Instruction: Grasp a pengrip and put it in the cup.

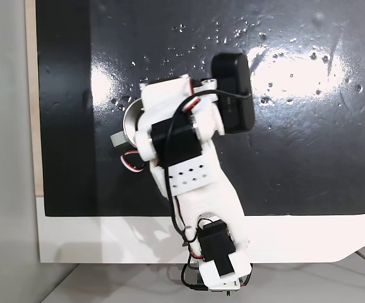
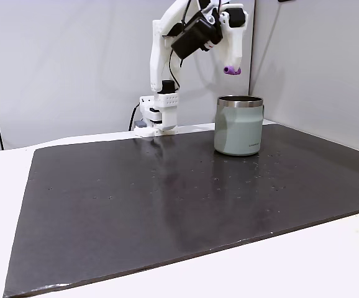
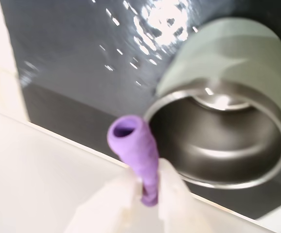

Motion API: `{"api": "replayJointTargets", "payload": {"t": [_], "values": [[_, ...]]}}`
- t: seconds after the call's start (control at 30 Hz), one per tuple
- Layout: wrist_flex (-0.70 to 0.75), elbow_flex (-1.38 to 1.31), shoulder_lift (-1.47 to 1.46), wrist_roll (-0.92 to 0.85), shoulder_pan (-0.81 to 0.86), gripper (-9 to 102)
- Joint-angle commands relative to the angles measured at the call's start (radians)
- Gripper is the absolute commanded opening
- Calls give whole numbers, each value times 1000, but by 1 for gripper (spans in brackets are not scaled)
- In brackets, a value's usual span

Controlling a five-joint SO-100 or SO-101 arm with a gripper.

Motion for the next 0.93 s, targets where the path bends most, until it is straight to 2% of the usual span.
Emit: {"api": "replayJointTargets", "payload": {"t": [0.0,0.27,0.4,0.47,0.9], "values": [[-12,44,55,-38,-100,0],[-21,117,74,-52,-153,0],[-23,104,83,-71,-152,19],[-23,100,89,-74,-153,24],[-25,101,95,-75,-152,24]]}}
